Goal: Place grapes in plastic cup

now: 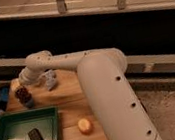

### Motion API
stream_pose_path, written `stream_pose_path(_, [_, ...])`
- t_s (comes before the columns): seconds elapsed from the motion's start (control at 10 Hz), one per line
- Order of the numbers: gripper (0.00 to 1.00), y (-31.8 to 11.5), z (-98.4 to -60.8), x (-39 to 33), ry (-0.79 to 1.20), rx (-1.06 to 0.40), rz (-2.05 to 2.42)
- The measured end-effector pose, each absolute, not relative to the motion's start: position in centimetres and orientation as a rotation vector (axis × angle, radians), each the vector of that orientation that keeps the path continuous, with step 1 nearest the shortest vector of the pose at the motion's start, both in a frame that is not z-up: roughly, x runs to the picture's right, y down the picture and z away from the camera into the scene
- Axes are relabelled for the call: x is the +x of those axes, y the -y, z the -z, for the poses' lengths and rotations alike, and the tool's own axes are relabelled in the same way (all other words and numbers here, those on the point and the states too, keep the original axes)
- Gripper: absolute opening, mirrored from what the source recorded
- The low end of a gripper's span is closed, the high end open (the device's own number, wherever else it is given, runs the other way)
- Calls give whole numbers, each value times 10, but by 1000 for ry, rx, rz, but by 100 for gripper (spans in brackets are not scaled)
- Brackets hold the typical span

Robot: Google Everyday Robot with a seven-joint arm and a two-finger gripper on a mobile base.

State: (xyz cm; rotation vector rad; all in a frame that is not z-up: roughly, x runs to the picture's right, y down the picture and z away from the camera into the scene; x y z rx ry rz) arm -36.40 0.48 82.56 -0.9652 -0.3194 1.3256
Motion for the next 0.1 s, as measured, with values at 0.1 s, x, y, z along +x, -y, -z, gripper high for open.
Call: stream_pose_path(0.1, [68,-7,-827,-363,321,-980,-1326])
